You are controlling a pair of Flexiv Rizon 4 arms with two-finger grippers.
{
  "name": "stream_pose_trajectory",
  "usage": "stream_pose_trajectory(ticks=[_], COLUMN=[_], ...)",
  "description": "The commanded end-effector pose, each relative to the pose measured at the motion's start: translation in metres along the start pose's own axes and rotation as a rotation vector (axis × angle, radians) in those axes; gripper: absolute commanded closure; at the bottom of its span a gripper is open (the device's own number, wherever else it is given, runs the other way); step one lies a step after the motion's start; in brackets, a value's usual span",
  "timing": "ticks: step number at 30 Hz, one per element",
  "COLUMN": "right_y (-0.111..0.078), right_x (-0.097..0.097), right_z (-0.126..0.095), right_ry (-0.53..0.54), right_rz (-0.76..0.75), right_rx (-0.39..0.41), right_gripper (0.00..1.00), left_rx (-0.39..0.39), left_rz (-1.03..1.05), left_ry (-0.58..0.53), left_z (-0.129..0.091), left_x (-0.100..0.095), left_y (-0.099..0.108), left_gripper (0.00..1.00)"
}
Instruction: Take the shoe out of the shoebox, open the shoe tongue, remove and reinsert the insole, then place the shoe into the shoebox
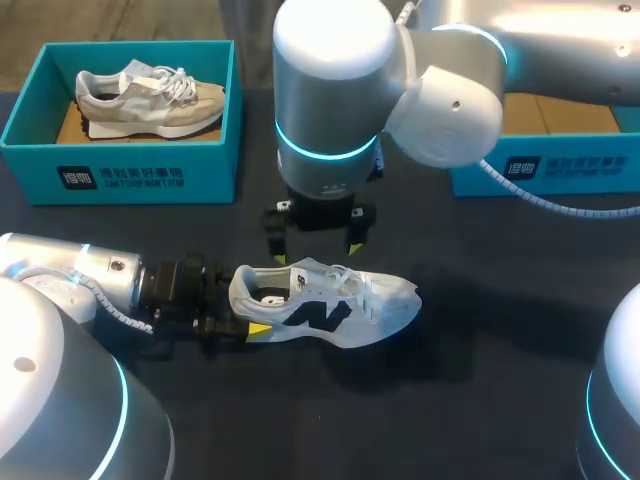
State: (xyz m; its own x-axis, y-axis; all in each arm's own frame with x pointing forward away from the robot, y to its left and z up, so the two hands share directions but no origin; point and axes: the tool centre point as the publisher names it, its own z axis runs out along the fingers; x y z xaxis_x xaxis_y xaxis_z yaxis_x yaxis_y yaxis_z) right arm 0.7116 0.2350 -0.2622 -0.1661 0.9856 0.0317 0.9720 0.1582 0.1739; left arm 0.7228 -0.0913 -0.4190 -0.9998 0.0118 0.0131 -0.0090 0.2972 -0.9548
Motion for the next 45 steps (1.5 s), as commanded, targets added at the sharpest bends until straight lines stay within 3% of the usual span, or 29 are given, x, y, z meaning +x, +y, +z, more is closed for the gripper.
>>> stream_pose_trajectory(ticks=[1, 8, 19, 27, 37, 45], right_y=[-0.001, 0.0, -0.001, -0.002, -0.008, -0.012], right_x=[0.0, 0.001, 0.01, 0.023, 0.032, 0.026], right_z=[0.001, 0.005, 0.022, 0.04, 0.059, 0.07], right_ry=[0.001, 0.0, -0.118, -0.2, -0.25, -0.303], right_rz=[0.001, 0.024, 0.199, 0.236, 0.29, 0.35], right_rx=[-0.002, -0.01, -0.032, 0.009, 0.005, -0.002], right_gripper=[0.0, 0.0, 0.0, 0.0, 0.0, 0.0], left_rx=[-0.002, -0.002, -0.002, -0.002, -0.002, -0.002], left_rz=[-0.001, -0.001, -0.001, -0.001, -0.001, -0.001], left_ry=[0.002, 0.002, 0.002, 0.002, 0.002, 0.002], left_z=[0.003, 0.003, 0.003, 0.003, 0.003, 0.003], left_x=[0.003, 0.003, 0.003, 0.003, 0.003, 0.003], left_y=[0.005, 0.005, 0.005, 0.005, 0.005, 0.005], left_gripper=[1.0, 1.0, 1.0, 1.0, 1.0, 1.0])
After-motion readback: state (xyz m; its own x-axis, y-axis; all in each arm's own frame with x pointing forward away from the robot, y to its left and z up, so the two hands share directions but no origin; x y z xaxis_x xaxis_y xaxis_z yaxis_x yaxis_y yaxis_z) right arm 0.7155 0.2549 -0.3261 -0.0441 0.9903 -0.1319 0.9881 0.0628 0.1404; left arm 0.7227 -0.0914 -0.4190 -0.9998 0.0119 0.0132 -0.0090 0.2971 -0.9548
